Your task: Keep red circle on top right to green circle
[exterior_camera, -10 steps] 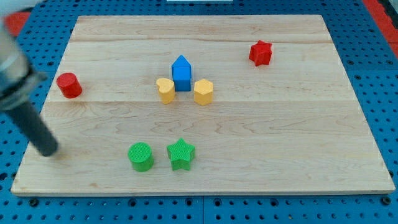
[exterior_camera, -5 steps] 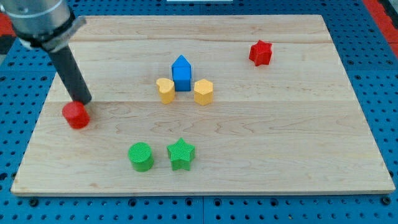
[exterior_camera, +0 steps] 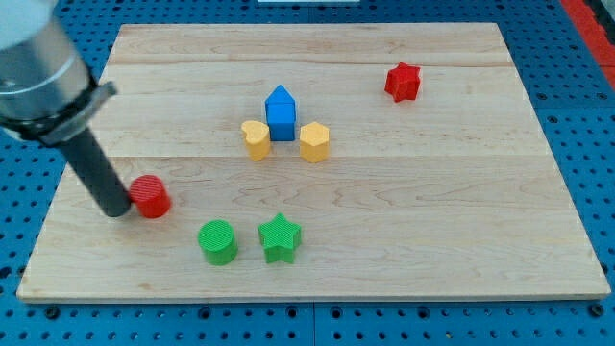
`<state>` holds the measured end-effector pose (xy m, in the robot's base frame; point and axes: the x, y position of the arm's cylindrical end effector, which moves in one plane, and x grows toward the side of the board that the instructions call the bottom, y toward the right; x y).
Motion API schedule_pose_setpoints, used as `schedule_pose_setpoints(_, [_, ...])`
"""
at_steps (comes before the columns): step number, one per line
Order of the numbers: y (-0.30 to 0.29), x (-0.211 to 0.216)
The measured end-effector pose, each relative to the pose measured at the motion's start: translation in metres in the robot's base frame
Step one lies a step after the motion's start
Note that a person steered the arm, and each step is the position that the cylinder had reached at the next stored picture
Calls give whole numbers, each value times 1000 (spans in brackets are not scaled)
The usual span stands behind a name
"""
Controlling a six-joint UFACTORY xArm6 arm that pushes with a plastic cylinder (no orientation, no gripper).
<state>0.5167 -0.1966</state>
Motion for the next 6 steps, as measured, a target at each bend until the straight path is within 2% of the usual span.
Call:
schedule_pose_setpoints(2, [9,-33])
schedule_pose_setpoints(4, [92,0])
schedule_pose_setpoints(5, [123,-29])
schedule_pose_setpoints(6, [237,-33])
